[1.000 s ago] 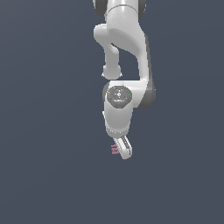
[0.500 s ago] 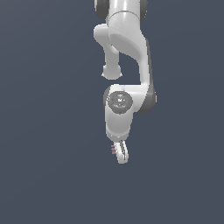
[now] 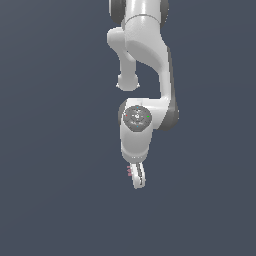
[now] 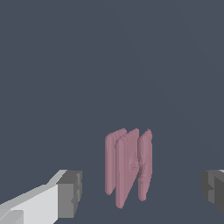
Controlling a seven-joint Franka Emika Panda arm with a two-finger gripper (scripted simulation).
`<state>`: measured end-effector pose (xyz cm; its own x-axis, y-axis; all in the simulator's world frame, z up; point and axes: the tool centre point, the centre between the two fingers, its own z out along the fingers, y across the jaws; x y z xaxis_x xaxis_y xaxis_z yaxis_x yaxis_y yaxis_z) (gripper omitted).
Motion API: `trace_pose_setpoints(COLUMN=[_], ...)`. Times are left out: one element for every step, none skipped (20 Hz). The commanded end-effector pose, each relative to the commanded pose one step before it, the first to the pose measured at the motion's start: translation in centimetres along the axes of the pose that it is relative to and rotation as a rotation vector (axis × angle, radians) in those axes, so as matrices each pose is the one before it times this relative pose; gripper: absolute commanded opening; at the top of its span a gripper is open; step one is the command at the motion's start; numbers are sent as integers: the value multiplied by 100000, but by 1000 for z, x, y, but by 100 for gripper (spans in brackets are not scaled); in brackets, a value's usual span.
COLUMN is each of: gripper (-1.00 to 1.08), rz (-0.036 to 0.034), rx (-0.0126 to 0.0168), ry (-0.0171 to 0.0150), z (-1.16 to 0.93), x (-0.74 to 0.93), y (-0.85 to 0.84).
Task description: Pick up the object and move it to a goal position.
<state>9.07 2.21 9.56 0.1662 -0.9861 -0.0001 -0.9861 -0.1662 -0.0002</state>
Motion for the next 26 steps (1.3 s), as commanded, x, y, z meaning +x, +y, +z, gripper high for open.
trace_pose_setpoints(gripper=[100,100,100,100,100,100,100,100,100,100,100,100,100,100,100,100,-100,-100,-100,-100,-100,-100,-100,-100,-100,-100], rz=[5,69,0,98,0,120,69,69,0,69,0,0,0,0,0,0,0,0,0,0,0,0,0,0,0,0], rx=[-38,3,0,3,0,3,2,2,0,2,0,0,0,0,0,0,0,0,0,0,0,0,0,0,0,0], ry=[-2,-1,0,-1,0,-1,0,0,0,0,0,0,0,0,0,0,0,0,0,0,0,0,0,0,0,0], z=[341,301,387,469,553,629,620,528,438,344,255,163,71,-20,-75,-31,0,0,0,0,0,0,0,0,0,0], x=[-21,28,-27,35,-39,38,3,10,-31,25,-14,-6,3,12,15,5,0,0,0,0,0,0,0,0,0,0], y=[13,9,5,18,12,28,24,21,8,7,-9,-19,-31,-42,-39,-12,0,0,0,0,0,0,0,0,0,0])
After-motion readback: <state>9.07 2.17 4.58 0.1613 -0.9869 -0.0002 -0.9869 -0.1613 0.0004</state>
